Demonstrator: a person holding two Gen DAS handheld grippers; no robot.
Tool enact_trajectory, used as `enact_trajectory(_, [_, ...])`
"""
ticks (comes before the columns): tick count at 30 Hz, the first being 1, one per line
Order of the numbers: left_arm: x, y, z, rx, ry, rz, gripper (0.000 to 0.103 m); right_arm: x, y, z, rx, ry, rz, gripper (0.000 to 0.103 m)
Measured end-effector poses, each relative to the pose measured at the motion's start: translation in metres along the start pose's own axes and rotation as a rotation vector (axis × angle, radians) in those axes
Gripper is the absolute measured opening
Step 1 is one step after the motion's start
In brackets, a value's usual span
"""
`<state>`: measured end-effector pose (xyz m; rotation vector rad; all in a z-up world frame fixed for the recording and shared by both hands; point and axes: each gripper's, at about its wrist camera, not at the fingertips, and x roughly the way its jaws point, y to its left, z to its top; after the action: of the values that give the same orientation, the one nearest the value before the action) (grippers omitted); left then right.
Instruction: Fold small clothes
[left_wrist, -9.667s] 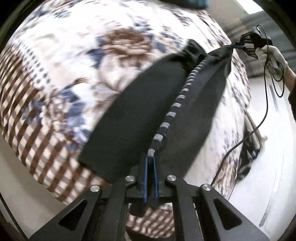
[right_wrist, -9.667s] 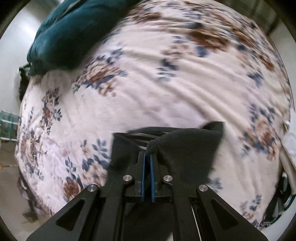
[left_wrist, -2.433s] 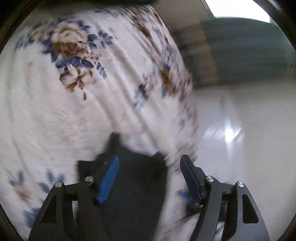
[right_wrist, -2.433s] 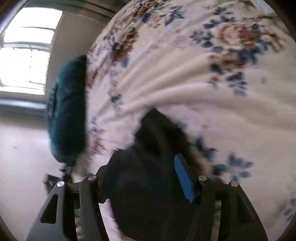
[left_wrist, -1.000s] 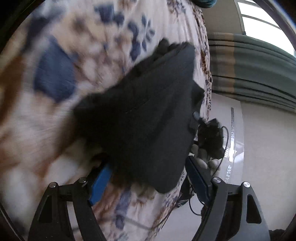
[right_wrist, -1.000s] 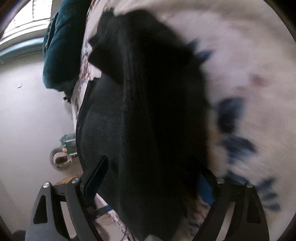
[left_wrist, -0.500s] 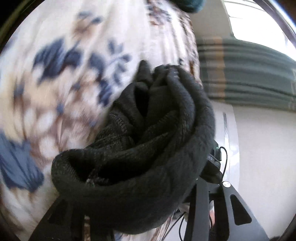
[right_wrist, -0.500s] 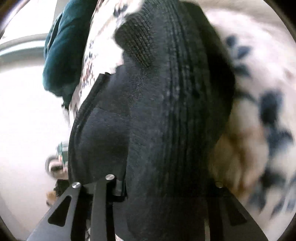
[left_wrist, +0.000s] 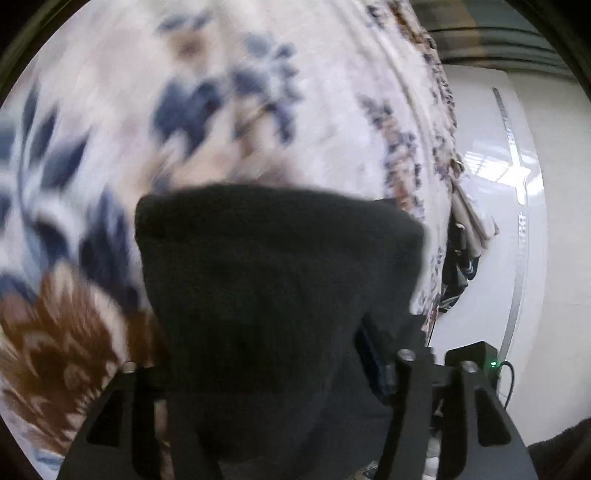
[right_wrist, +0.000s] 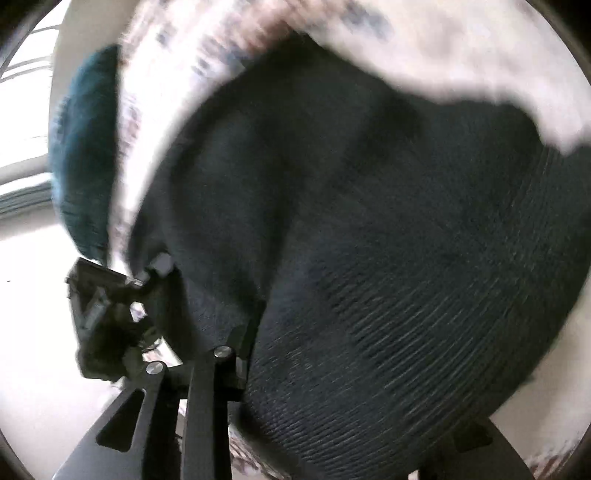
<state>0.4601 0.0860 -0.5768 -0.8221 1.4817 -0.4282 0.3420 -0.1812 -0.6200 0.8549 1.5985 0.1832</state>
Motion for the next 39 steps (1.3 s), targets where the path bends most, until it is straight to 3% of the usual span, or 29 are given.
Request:
enact_trajectory(2, [-0.003, 0.003, -0.007, -0.031, -0.036, -0.030, 0.066, 0.005, -0.006, 0.001, -0.014, 0.035, -0.033, 0.054])
enact_trajectory(4, [-0.016, -0.003, -0.018, -0.026, -0.085, -0.005, 0.069, 0.004, -0.003, 0.005, -0.068, 0.115, -0.034, 0.059])
enact_trajectory(6, [-0.041, -0.015, -0.037, -0.006, -0.169, 0.061, 0.076, -0.006, 0.001, 0.006, -0.163, 0.189, -0.098, 0.060])
enact_trajectory(8, [-0.062, -0.016, -0.069, 0.013, -0.249, 0.139, 0.077, -0.027, 0.002, 0.002, -0.241, 0.190, -0.143, 0.063])
enact_trajectory(11, [-0.075, -0.005, -0.116, -0.014, -0.322, 0.333, 0.079, -0.065, 0.000, 0.001, -0.315, 0.156, -0.228, 0.069])
enact_trajectory(15, [-0.047, 0.040, -0.160, -0.070, -0.261, 0.523, 0.079, -0.105, 0.018, 0.043, -0.324, 0.055, -0.249, 0.071])
enact_trajectory(17, [-0.027, 0.059, -0.168, -0.117, -0.228, 0.530, 0.080, -0.112, 0.029, 0.075, -0.331, -0.006, -0.243, 0.073])
enact_trajectory(18, [-0.022, 0.061, -0.169, -0.116, -0.253, 0.532, 0.083, -0.111, 0.038, 0.096, -0.341, -0.046, -0.235, 0.074])
enact_trajectory(19, [-0.018, 0.059, -0.166, -0.106, -0.273, 0.526, 0.097, -0.101, 0.048, 0.117, -0.355, -0.062, -0.222, 0.074])
enact_trajectory(20, [-0.013, 0.058, -0.163, -0.104, -0.279, 0.513, 0.103, -0.091, 0.055, 0.134, -0.375, -0.069, -0.217, 0.074])
enact_trajectory(22, [-0.002, 0.056, -0.155, -0.123, -0.284, 0.579, 0.103, -0.074, 0.073, 0.179, -0.415, -0.062, -0.197, 0.074])
enact_trajectory(24, [0.003, 0.053, -0.154, -0.132, -0.310, 0.626, 0.103, -0.041, 0.079, 0.211, -0.441, 0.015, -0.142, 0.074])
enact_trajectory(27, [0.005, 0.052, -0.155, -0.173, -0.344, 0.635, 0.103, -0.001, 0.082, 0.233, -0.448, 0.081, -0.134, 0.074])
enact_trajectory(28, [0.005, 0.052, -0.158, -0.173, -0.337, 0.636, 0.103, 0.004, 0.083, 0.237, -0.446, 0.084, -0.133, 0.071])
enact_trajectory(29, [0.005, 0.053, -0.161, -0.174, -0.323, 0.635, 0.103, 0.006, 0.085, 0.237, -0.445, 0.077, -0.120, 0.048])
enact_trajectory(31, [-0.004, 0.049, -0.158, -0.185, -0.294, 0.629, 0.102, 0.004, 0.096, 0.234, -0.458, 0.037, -0.115, 0.014])
enact_trajectory(39, [-0.081, 0.022, -0.120, -0.159, -0.462, 0.492, 0.102, -0.048, 0.132, 0.232, -0.439, -0.116, -0.063, 0.008])
